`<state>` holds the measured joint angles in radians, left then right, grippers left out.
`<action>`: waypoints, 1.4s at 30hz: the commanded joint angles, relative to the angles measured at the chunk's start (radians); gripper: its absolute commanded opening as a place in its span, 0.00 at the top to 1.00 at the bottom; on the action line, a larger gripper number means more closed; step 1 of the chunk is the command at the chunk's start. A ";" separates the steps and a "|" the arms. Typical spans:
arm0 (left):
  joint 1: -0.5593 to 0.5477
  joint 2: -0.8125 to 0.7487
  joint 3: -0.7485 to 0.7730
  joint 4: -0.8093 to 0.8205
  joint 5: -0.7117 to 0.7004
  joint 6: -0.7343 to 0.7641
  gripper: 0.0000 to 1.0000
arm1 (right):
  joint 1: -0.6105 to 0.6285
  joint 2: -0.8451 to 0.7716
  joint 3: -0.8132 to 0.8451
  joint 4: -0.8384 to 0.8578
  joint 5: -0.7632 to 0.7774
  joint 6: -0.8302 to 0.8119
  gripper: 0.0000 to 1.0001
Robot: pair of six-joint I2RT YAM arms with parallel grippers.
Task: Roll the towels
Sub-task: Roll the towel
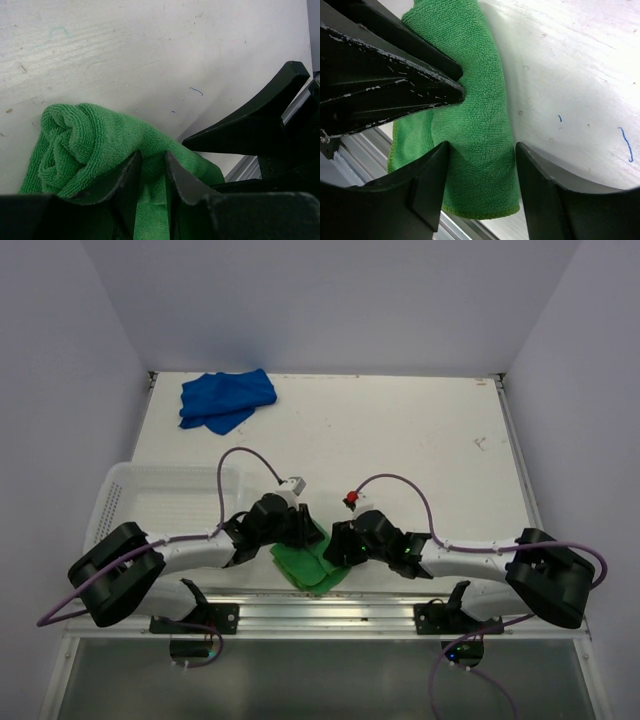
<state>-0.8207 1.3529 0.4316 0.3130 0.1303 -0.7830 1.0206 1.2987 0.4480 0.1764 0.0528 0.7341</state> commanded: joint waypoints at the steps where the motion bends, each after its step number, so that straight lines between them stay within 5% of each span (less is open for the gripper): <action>1: -0.005 -0.003 -0.047 -0.114 -0.061 0.007 0.70 | 0.001 0.019 -0.018 0.032 -0.039 -0.005 0.44; 9: 0.005 -0.029 0.012 -0.196 -0.101 0.019 0.66 | 0.003 0.014 -0.012 0.014 -0.030 -0.061 0.82; 15: 0.067 -0.072 0.100 -0.248 -0.101 0.062 0.59 | 0.009 -0.015 0.006 -0.040 0.083 -0.116 0.92; 26: 0.115 -0.101 0.203 -0.311 -0.081 0.097 0.53 | 0.177 0.000 0.112 -0.152 0.481 -0.226 0.95; 42: 0.118 -0.241 0.210 -0.403 -0.080 0.080 0.51 | 0.521 0.341 0.360 -0.347 0.984 -0.263 0.93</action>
<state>-0.7078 1.1542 0.6098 -0.0723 0.0658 -0.7136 1.5074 1.5871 0.7433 -0.0982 0.9123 0.4747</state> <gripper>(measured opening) 0.490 0.276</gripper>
